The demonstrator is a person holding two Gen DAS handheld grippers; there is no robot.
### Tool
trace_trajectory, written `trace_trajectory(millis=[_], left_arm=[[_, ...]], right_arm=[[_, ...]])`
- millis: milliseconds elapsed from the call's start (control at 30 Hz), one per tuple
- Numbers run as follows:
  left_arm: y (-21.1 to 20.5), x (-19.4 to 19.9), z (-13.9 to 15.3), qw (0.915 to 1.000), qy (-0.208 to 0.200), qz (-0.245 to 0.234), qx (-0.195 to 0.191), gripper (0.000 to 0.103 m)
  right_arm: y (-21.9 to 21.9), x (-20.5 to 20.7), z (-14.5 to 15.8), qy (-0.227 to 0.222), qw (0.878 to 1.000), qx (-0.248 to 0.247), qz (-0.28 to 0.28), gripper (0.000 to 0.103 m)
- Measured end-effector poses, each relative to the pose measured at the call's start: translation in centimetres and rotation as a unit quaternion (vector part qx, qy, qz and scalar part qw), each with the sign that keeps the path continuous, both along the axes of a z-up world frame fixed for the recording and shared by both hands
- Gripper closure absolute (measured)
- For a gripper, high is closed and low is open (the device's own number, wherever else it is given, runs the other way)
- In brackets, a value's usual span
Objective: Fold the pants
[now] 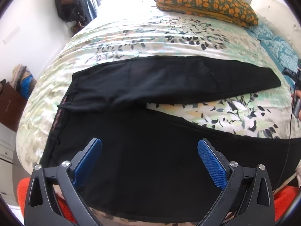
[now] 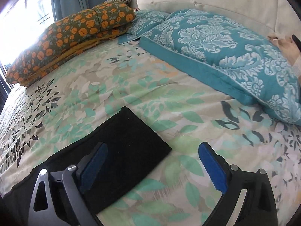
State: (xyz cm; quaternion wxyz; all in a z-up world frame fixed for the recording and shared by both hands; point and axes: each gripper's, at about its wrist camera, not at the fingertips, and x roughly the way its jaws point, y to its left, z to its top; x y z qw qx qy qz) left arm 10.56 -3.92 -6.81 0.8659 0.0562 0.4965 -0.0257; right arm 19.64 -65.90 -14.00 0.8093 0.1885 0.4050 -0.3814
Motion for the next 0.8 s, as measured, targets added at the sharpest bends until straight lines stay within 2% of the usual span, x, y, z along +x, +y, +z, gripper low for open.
trace_trajectory(millis=[167, 333, 500, 600, 700, 800], left_arm=[[0.9, -2.5, 2.5, 0.9994, -0.027, -0.014, -0.019, 0.001], [2.2, -6.2, 4.4, 0.9980, -0.048, -0.032, -0.025, 0.001], [3.7, -10.1, 3.6, 0.9980, -0.032, -0.049, -0.024, 0.001], [4.2, -12.3, 2.6, 0.9980, -0.018, -0.056, -0.024, 0.001], [4.5, -13.9, 1.9, 0.9976, -0.008, -0.062, -0.031, 0.001], [4.4, -14.9, 1.7, 0.9970, -0.011, -0.069, -0.034, 0.001]], right_arm=[[6.8, -7.7, 6.7, -0.049, 0.998, -0.023, 0.022, 0.003], [17.3, -15.9, 11.4, -0.073, 0.994, -0.019, 0.077, 0.000], [29.7, -23.3, 11.4, -0.075, 0.986, -0.005, 0.148, 0.000], [35.5, -27.2, 10.7, -0.088, 0.982, -0.001, 0.168, 0.000], [40.7, -29.1, 9.9, -0.090, 0.971, 0.002, 0.220, 0.000], [44.1, -29.1, 9.2, -0.059, 0.957, -0.015, 0.284, 0.000]])
